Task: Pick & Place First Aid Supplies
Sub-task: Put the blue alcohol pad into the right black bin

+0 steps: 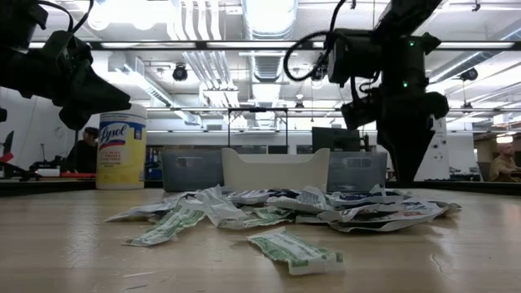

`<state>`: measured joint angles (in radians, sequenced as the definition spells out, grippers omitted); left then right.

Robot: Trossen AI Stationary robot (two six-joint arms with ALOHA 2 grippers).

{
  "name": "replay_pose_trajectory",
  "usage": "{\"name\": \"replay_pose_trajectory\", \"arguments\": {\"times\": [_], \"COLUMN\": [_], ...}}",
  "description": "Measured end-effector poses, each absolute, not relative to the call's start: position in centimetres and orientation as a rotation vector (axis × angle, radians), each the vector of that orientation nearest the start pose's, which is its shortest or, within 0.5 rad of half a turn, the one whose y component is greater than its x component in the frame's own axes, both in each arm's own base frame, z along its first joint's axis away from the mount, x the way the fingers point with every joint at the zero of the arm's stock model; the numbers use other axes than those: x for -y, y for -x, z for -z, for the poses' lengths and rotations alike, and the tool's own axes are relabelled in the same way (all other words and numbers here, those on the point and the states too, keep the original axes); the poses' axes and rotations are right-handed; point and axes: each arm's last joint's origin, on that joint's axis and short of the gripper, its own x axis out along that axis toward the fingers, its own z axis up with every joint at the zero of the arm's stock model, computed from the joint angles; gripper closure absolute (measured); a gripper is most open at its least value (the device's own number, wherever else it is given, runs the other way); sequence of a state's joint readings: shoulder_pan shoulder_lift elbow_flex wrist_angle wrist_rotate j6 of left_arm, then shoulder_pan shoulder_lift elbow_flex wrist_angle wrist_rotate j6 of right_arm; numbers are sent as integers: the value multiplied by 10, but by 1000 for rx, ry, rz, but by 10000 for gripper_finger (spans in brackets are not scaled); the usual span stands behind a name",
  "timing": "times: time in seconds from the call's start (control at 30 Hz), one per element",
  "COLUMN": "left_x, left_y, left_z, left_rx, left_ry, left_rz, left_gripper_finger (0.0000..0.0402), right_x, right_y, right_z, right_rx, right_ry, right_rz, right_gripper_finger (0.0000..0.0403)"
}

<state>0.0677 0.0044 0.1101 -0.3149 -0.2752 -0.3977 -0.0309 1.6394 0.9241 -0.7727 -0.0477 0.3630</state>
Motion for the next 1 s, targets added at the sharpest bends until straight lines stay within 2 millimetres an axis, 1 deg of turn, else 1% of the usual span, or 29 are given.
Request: {"name": "replay_pose_trajectory", "arguments": {"times": [0.13,0.27,0.37,0.5,0.67,0.7,0.83,0.9,1.0], "left_x": [-14,-14,-14,-14,-14,-14,-14,-14,-14], "left_y": [-86,-86,-86,-86,-86,-86,-86,-86,-86], "left_z": [-170,-170,-170,-170,-170,-170,-170,-170,-170], "left_rx": [-138,-138,-138,-138,-138,-138,-139,-138,-138], "left_ry": [370,370,370,370,370,370,369,369,369], "left_rz": [-378,-378,-378,-378,-378,-378,-378,-378,-378], "left_gripper_finger": [307,307,307,307,307,307,307,307,307], "right_x": [8,9,9,9,10,10,12,15,19], "right_y": [-273,-276,-277,-277,-274,-273,-268,-266,-264], "right_z": [-142,-130,-124,-123,-133,-136,-152,-165,-181], "right_rx": [-1519,-1559,-1582,-1586,-1550,-1537,-1491,-1444,-1369], "right_ry": [-321,-296,-291,-285,-278,-278,-328,-386,-477], "right_rz": [299,328,335,342,338,335,283,200,23], "right_gripper_finger": [237,236,254,301,377,386,394,394,395]}}
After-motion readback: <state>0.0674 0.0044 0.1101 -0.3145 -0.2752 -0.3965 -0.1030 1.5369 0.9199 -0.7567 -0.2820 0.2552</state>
